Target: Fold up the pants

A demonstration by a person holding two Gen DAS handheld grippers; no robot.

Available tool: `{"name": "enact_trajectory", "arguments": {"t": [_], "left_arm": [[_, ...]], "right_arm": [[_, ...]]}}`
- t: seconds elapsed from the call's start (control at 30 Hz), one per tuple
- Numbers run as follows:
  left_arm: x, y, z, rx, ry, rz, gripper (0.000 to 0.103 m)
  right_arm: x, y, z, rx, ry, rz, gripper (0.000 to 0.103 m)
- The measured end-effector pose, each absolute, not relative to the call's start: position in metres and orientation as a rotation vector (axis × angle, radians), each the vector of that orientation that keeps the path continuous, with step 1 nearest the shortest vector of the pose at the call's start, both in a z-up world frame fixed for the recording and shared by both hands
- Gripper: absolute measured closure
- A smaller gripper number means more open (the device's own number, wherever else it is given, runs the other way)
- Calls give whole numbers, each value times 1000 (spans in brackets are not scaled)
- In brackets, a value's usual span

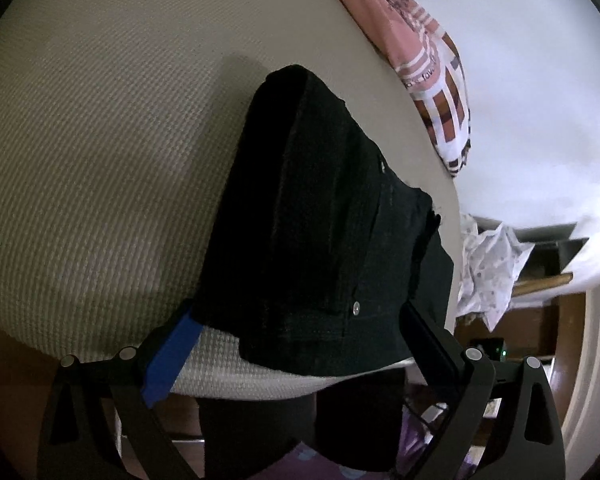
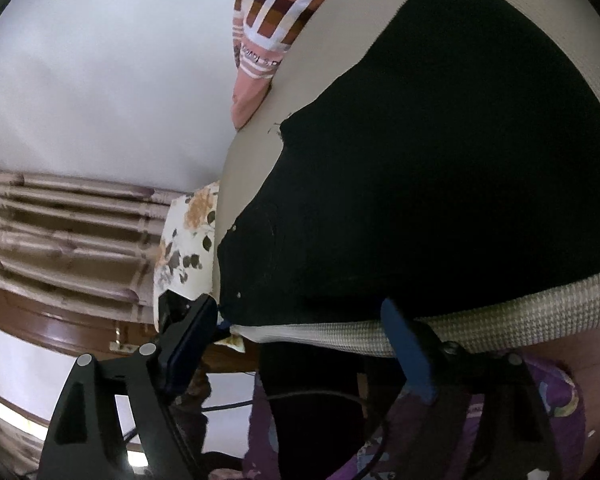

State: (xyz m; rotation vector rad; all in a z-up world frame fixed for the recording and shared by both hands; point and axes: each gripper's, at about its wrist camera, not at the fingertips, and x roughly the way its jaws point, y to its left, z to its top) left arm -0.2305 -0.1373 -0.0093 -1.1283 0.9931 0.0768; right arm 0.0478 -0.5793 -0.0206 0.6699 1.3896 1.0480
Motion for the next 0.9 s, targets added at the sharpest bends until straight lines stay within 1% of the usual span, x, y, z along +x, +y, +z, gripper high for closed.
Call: {"name": "enact_trajectory", "arguments": {"t": [0.17, 0.3, 0.33, 0.47, 0.5, 0.63, 0.7, 0.9], "left_arm": [[-208, -133, -5, -1021, 1070, 66, 6], [-214, -139, -7, -1046, 1108, 38, 6], [-220, -142, -11, -1102, 1110, 15, 6], [-239, -142, -18, -1219, 1036, -13, 6], [-242, -138, -21, -1262, 1001, -23, 4], [-247, -134, -44, -1518, 887, -118, 4], [-244, -134, -41, -1504, 853, -80, 4], [-232, -138, -25, -1356, 832, 4, 4]], "right_arm": [[47, -579, -25, 692, 1410, 1035, 19], [47, -579, -22, 692, 1395, 1035, 18], [48, -579, -22, 694, 1391, 1032, 17], [51, -577, -32, 740, 1418, 1024, 16], [52, -576, -34, 749, 1424, 1023, 16], [53, -574, -35, 761, 1431, 1022, 16], [54, -575, -34, 758, 1425, 1022, 16], [53, -575, -36, 765, 1429, 1020, 15]]}}
